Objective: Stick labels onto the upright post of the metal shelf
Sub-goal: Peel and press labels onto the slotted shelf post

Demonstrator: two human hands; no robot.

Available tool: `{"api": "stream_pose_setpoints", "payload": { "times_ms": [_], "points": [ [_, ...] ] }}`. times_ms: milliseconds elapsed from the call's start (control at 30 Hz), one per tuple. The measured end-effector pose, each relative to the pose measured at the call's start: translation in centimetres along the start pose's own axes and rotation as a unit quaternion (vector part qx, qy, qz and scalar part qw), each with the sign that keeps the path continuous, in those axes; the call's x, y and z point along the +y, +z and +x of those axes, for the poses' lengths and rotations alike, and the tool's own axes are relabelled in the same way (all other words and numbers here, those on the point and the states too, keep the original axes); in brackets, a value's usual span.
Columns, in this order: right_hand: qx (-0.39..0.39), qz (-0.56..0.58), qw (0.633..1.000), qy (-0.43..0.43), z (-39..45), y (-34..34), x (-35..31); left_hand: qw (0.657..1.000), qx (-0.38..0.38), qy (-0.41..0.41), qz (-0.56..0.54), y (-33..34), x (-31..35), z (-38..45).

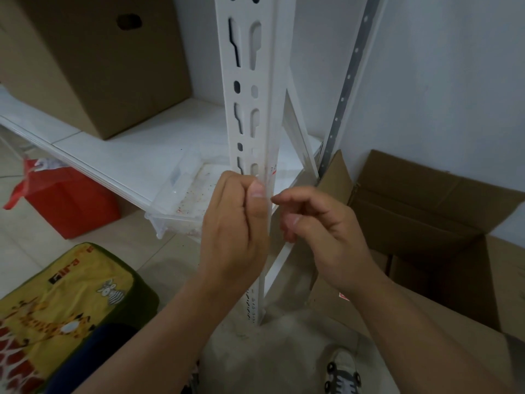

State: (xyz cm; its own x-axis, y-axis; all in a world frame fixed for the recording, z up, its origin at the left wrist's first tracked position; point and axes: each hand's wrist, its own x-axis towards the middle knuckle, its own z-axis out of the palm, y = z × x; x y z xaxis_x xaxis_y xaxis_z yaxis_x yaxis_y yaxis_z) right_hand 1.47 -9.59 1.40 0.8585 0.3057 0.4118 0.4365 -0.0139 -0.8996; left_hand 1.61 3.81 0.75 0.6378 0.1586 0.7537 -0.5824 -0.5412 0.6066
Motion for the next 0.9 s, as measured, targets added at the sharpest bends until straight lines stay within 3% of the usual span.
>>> {"api": "stream_pose_setpoints", "payload": {
  "times_ms": [167,400,567,667,900],
  "points": [
    [0.131,-0.033,0.99,0.042,1.1,0.4,0.7,0.99,0.019,-0.137,-0.013,-1.3,-1.2,1.4],
    [0.172,-0.009,0.983,0.055,2.6,1.1,1.3,0.946,-0.007,-0.321,0.042,-1.2,-6.4,3.8],
    [0.171,-0.06,0.983,0.012,2.9,1.3,1.6,0.921,-0.076,-0.368,0.106,0.0,-11.0,4.0],
    [0.16,-0.132,0.978,-0.025,2.8,1.3,2.0,0.887,-0.109,-0.401,0.201,-0.1,-11.7,3.9],
    [0.161,-0.215,0.958,-0.098,3.4,1.0,2.3,0.939,-0.09,-0.328,0.046,0.8,-8.9,3.7]
  ]
}}
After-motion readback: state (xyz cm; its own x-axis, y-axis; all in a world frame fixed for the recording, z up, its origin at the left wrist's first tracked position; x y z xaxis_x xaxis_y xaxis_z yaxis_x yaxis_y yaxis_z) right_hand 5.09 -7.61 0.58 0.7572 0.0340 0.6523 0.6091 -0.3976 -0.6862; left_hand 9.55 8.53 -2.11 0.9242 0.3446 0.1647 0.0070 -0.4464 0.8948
